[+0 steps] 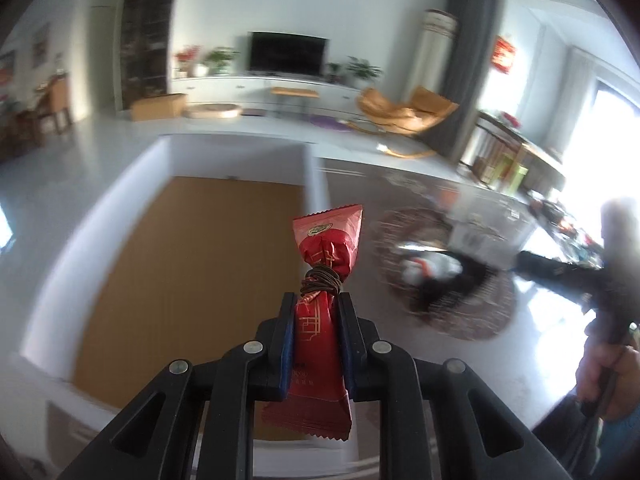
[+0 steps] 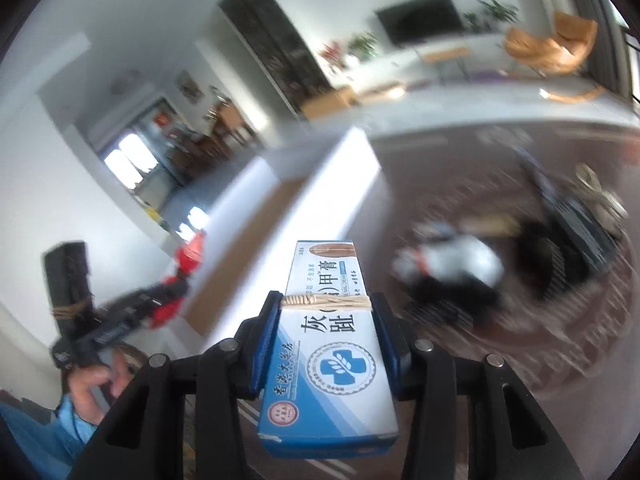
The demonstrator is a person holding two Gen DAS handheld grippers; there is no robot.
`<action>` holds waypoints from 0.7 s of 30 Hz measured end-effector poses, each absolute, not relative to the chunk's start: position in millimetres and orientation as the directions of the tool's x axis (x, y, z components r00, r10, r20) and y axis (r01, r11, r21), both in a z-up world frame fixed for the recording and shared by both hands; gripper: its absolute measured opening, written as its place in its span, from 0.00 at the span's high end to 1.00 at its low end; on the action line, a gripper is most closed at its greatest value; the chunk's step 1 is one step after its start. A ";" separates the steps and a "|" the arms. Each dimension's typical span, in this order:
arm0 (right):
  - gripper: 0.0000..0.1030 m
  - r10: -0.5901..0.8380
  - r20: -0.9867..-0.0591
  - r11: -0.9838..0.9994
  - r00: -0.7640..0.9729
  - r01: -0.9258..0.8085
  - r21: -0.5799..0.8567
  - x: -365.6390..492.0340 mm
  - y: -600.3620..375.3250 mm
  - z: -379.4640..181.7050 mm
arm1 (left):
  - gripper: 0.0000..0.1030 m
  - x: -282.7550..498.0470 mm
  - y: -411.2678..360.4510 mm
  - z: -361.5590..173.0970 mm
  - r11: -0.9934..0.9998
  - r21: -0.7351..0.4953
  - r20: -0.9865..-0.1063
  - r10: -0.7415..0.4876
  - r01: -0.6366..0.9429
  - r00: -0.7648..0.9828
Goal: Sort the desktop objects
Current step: 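Carry both items over the white bin and open both tools to drop them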
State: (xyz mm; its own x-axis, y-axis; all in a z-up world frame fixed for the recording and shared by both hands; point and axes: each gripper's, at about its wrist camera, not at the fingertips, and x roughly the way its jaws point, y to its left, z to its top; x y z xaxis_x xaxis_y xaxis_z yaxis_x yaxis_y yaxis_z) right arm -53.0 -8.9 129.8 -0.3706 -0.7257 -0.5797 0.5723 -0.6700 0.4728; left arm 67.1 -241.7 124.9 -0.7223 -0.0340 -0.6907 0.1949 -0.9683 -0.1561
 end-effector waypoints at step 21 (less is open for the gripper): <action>0.25 -0.562 -0.736 -0.532 -0.379 0.847 -0.030 4.4 -271.3 48.1 | 0.00 40.3 -321.0 31.1 -0.901 0.283 -0.804 -0.410 0.328 -0.432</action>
State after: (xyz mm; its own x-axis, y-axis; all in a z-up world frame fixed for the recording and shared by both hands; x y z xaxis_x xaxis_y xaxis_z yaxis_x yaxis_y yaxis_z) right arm 4.4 -271.3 48.1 -0.3787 -0.5616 -0.7357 0.8465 -0.5315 -0.0300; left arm 40.3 -321.0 31.1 -0.4318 -0.4098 -0.8035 0.3283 -0.9011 0.2831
